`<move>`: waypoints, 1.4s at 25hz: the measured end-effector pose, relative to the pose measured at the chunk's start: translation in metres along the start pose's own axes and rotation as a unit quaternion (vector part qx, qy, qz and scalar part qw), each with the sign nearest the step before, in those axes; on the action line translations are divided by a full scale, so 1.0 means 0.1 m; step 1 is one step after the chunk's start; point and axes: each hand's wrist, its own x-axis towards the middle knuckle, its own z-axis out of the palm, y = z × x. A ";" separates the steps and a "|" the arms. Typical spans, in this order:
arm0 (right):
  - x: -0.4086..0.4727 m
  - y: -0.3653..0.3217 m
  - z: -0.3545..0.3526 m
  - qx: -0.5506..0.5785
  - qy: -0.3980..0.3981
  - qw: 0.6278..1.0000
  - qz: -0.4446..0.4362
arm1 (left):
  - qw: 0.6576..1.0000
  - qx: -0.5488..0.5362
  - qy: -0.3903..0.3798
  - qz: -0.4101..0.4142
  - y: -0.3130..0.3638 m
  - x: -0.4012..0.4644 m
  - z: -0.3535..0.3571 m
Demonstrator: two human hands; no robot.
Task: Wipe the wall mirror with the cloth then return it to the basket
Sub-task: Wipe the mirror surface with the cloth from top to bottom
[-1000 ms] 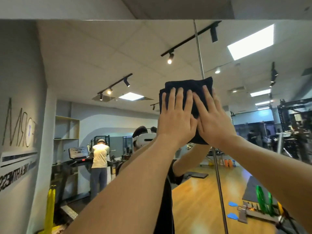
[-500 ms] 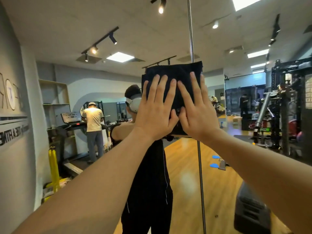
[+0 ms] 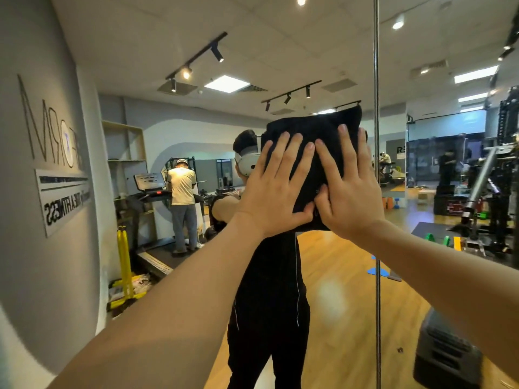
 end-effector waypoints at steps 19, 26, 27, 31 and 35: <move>0.37 -2.59 0.75 0.040 0.004 0.999 0.010 | 1.000 0.008 -0.015 0.021 -2.21 -1.66 -0.32; 0.60 -3.41 0.98 0.053 0.013 0.999 0.000 | 1.000 0.015 -0.018 0.011 -2.92 -2.16 -0.45; 0.63 -3.53 1.01 0.052 0.011 0.999 -0.001 | 1.000 0.015 -0.017 0.009 -3.02 -2.23 -0.46; 0.75 -4.02 1.14 0.054 0.014 0.998 -0.013 | 1.000 0.027 -0.015 0.003 -3.44 -2.53 -0.53; 0.86 -4.45 1.26 0.057 0.013 0.998 -0.025 | 0.999 0.045 -0.017 0.003 -3.82 -2.81 -0.59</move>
